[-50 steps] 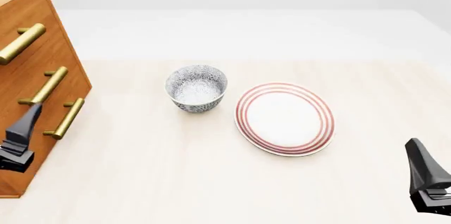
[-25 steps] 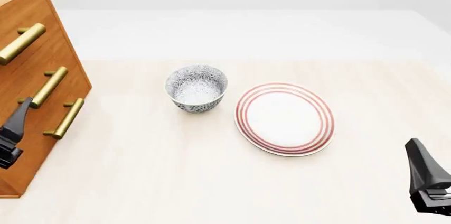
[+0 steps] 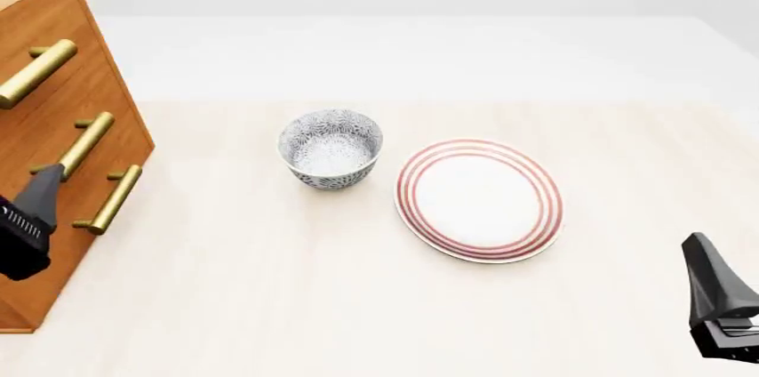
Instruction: Open the top drawer of the cabinet.
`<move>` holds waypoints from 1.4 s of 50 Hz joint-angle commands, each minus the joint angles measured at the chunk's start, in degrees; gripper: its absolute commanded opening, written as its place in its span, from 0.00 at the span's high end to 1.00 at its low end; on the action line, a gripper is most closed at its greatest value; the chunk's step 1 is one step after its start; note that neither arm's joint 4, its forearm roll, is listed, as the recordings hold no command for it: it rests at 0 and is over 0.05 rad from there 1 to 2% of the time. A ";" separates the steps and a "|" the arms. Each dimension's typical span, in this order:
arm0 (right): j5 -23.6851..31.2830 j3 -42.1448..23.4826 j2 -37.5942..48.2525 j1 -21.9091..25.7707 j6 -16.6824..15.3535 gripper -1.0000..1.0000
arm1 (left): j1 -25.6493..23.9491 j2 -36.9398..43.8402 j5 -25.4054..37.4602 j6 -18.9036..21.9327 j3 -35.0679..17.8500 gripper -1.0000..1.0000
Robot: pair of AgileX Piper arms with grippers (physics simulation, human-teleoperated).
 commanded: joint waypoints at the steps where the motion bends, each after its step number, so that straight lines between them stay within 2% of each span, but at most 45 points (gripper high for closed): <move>1: 0.00 0.00 0.00 0.01 -0.01 0.00 | 2.13 5.91 -8.07 7.00 1.70 0.00; 7: 0.01 0.00 0.01 -0.01 -0.02 0.00 | 3.45 10.86 -13.41 9.81 2.11 0.00; 23: 0.00 0.00 -0.01 0.01 0.01 0.00 | 5.46 18.09 -19.10 12.55 0.42 0.00; 50: 0.00 0.00 0.00 0.01 0.00 0.00 | 7.24 24.41 -20.68 13.24 -4.28 0.00; 55: 0.00 0.00 0.00 0.00 0.01 0.00 | 7.88 26.84 -22.68 14.17 -4.21 0.00; 70: 0.00 0.00 0.00 0.00 0.00 0.00 | 8.40 31.95 -24.44 13.53 -7.10 0.00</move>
